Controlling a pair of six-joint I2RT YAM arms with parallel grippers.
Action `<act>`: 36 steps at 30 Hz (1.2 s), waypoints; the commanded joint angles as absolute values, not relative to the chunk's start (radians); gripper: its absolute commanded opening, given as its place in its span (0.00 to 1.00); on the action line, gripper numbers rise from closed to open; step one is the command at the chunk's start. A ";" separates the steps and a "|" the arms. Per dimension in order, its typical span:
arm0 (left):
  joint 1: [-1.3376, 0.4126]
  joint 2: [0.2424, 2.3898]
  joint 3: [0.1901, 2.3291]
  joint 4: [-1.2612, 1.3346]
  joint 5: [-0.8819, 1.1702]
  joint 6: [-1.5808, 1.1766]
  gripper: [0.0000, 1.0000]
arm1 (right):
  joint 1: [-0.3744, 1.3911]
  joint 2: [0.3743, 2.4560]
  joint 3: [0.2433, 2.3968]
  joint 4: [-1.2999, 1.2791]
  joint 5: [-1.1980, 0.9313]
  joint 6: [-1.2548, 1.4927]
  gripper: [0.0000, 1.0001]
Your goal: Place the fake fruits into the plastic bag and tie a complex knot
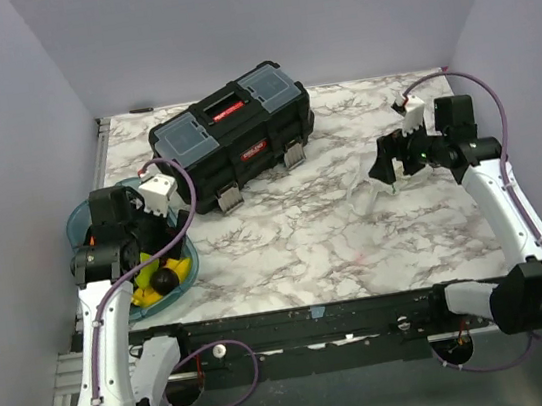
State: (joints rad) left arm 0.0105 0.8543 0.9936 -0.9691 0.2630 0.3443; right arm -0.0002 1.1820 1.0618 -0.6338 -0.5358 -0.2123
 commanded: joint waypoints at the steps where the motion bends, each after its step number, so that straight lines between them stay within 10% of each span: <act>1: 0.003 0.809 1.064 -0.842 0.284 0.285 0.98 | -0.011 1.299 1.243 -0.761 -0.466 -0.280 1.00; 24: -0.124 1.002 1.283 -0.866 0.504 0.316 0.98 | -0.321 2.037 1.567 -0.828 -0.559 -0.489 0.99; 27: -0.133 1.018 1.288 -0.871 0.542 0.316 0.98 | -0.321 2.048 1.513 -0.824 -0.598 -0.528 0.78; 32: -0.167 1.057 1.342 -0.901 0.653 0.351 0.98 | -0.321 1.905 1.424 -0.853 -0.752 -0.578 0.01; 36: -0.243 1.059 1.374 -0.856 0.708 0.397 0.99 | -0.318 1.770 1.415 -0.971 -0.955 -0.629 0.01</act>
State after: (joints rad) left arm -0.1730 1.0676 1.3159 -0.8864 0.5838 0.3393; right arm -0.3218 1.9259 1.4109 -0.8547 -0.7059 -0.5510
